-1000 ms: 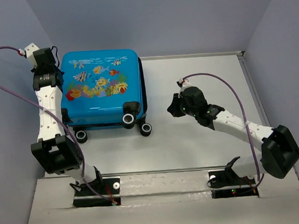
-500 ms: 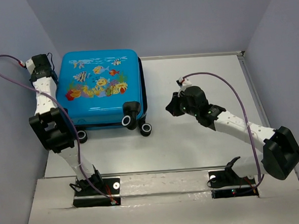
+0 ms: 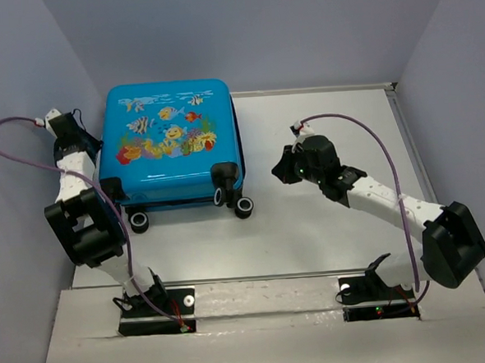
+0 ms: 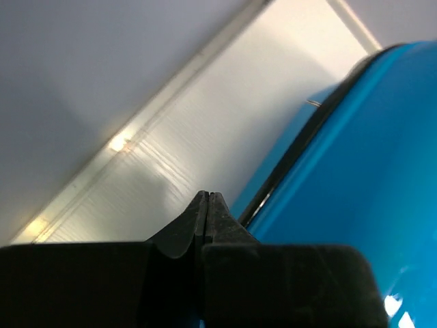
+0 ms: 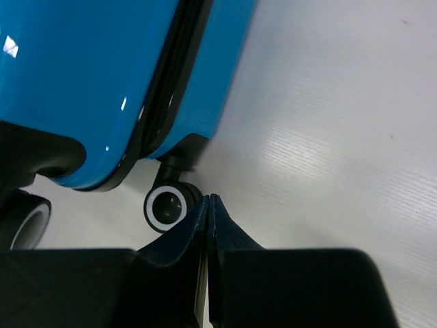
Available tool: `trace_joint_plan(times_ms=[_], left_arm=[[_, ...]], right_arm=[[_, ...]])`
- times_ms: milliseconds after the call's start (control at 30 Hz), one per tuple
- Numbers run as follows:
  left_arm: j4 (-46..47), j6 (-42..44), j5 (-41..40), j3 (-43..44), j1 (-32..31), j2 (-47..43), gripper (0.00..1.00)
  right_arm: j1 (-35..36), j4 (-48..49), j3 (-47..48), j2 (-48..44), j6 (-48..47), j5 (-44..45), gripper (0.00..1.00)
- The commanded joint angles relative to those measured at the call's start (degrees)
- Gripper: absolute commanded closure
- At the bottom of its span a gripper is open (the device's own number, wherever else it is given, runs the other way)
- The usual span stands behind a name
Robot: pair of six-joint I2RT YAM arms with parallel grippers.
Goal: Pack the luggage
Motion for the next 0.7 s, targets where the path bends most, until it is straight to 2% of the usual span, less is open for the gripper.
trace_joint_plan(times_ms=[0, 100, 267, 367, 467, 500, 533, 633, 667], left_arm=[[-1.6, -4.5, 20.9, -17.4, -6.8, -7.1, 0.94], [2.0, -6.1, 25.3, -24.0, -10.6, -12.6, 0.94], [4.0, -11.0, 26.3, -29.9, -19.4, -23.8, 0.94], [5.0, -15.1, 24.9, -31.5, -26.0, -31.4, 0.94], [0.8, -13.7, 16.4, -27.6, -28.6, -36.6, 0.94], [-1.9, -12.7, 9.6, -23.2, -28.6, -37.2, 0.94], [-2.7, -11.0, 6.3, -21.0, -28.6, -37.4, 0.93], [-2.6, -8.4, -2.8, -13.0, -28.6, -37.1, 0.89], [-2.0, -8.2, -4.5, -11.4, -28.5, -36.0, 0.85]], right_arm=[[-4.5, 1.0, 3.8, -0.1, 0.0, 0.8, 0.93], [-6.3, -0.1, 4.5, -2.0, -1.0, 0.9, 0.93], [-8.6, -7.6, 6.5, -6.3, -3.8, 3.7, 0.93], [-10.3, -12.8, 6.1, -9.9, -4.6, 8.6, 0.93], [-10.3, -15.0, 5.6, -14.2, -3.8, 13.5, 0.93], [-10.3, -16.2, 5.3, -15.4, -3.6, 14.5, 0.93], [-10.3, -16.7, 5.5, -16.5, -3.8, 15.7, 0.93], [-10.3, -18.9, 5.9, -20.5, -4.6, 15.6, 0.93], [-10.3, -19.4, 5.9, -21.3, -4.6, 14.3, 0.93]])
